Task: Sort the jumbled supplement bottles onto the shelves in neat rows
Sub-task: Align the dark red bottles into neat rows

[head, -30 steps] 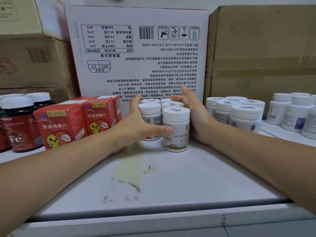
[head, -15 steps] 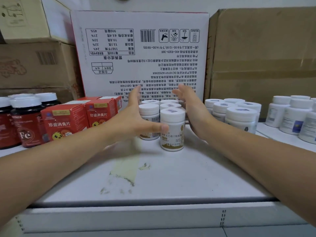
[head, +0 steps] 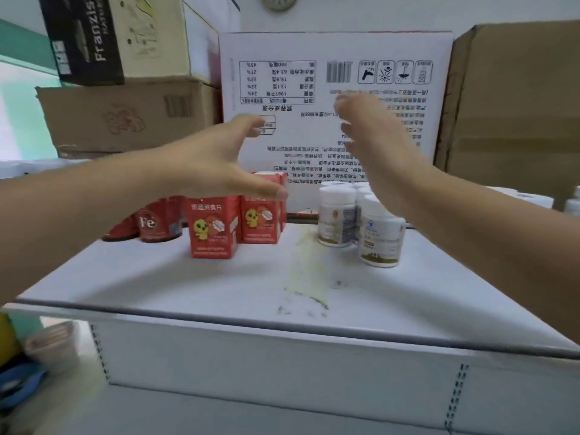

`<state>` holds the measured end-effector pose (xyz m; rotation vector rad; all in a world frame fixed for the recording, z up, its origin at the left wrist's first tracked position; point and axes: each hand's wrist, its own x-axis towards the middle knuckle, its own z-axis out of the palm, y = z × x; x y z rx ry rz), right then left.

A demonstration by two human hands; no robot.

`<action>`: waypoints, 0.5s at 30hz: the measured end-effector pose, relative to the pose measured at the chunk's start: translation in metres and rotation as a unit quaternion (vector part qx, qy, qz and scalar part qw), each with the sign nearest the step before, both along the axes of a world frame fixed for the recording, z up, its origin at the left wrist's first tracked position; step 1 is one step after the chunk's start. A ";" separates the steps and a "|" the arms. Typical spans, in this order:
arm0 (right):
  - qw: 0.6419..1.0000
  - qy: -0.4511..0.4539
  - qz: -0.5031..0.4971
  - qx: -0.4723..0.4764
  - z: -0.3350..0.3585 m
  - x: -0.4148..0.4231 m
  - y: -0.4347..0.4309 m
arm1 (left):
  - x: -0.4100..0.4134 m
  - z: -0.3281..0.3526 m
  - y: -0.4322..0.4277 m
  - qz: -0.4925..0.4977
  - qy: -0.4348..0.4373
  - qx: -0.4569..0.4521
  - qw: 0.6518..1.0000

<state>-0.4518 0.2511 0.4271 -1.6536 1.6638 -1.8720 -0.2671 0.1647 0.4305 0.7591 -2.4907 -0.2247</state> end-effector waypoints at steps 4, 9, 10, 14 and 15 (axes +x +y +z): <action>0.996 0.004 -0.010 0.089 -0.011 0.037 -0.035 | 0.033 -0.014 -0.028 -0.009 0.040 0.046 0.998; 0.990 -0.045 -0.055 0.121 -0.038 0.056 -0.086 | 0.041 -0.043 -0.072 -0.070 0.117 0.158 0.978; 0.989 -0.062 -0.066 0.118 -0.044 0.056 -0.094 | 0.039 -0.048 -0.079 -0.078 0.133 0.187 0.970; 0.985 -0.138 -0.002 0.103 -0.069 0.051 -0.111 | 0.034 -0.070 -0.096 -0.131 0.174 0.309 0.926; 0.983 -0.148 0.011 0.106 -0.074 0.049 -0.114 | 0.033 -0.074 -0.099 -0.151 0.168 0.324 0.919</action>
